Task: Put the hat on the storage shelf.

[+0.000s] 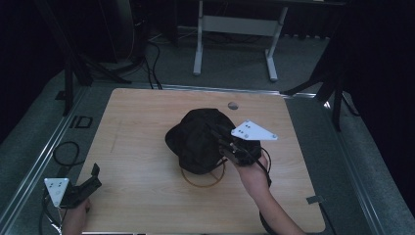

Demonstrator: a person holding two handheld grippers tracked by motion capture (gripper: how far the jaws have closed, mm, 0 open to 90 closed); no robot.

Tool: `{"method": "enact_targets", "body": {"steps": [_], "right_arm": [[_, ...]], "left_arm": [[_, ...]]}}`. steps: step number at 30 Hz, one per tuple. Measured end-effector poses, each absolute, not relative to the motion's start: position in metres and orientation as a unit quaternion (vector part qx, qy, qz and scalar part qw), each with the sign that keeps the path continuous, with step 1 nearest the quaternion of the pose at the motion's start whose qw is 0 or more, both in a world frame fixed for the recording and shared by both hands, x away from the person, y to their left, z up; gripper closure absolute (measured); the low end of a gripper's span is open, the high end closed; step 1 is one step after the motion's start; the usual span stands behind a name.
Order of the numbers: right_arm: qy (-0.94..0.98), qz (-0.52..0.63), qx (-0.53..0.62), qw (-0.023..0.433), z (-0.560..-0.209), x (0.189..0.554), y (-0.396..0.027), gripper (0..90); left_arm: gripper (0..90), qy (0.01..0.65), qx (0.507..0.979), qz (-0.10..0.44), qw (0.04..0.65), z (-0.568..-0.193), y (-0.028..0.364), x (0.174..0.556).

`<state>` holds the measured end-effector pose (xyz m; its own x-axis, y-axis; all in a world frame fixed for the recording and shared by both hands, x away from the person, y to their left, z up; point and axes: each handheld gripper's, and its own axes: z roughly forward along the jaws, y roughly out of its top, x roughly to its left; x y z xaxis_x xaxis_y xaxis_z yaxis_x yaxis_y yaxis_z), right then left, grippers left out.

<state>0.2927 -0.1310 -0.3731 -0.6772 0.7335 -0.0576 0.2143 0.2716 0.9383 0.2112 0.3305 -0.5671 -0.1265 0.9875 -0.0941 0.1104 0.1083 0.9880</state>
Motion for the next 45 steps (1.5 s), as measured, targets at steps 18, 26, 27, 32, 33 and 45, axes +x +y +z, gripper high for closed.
{"method": "enact_targets", "body": {"steps": [18, 26, 27, 32, 33, 45], "right_arm": [[0.753, 0.521, 0.313, 0.252, -0.364, 0.294, -0.137, 58.2], [0.745, 0.526, 0.320, 0.258, -0.356, 0.295, -0.152, 48.6], [0.745, 0.526, 0.320, 0.258, -0.356, 0.295, -0.152, 48.6], [0.735, 0.528, 0.334, 0.264, -0.353, 0.297, -0.169, 42.2], [0.735, 0.528, 0.334, 0.264, -0.353, 0.297, -0.169, 42.2], [0.719, 0.502, 0.380, 0.294, -0.370, 0.305, -0.218, 28.2]], "left_arm": [[0.5, 0.582, 0.471, 0.474, 0.463, -0.567, 0.330, 0.211], [0.5, 0.583, 0.471, 0.474, 0.463, -0.567, 0.330, 0.211], [0.5, 0.583, 0.471, 0.474, 0.463, -0.567, 0.330, 0.211], [0.5, 0.583, 0.471, 0.474, 0.463, -0.567, 0.330, 0.211], [0.5, 0.583, 0.471, 0.474, 0.463, -0.567, 0.330, 0.211], [0.5, 0.582, 0.471, 0.475, 0.462, -0.567, 0.330, 0.211]]}}
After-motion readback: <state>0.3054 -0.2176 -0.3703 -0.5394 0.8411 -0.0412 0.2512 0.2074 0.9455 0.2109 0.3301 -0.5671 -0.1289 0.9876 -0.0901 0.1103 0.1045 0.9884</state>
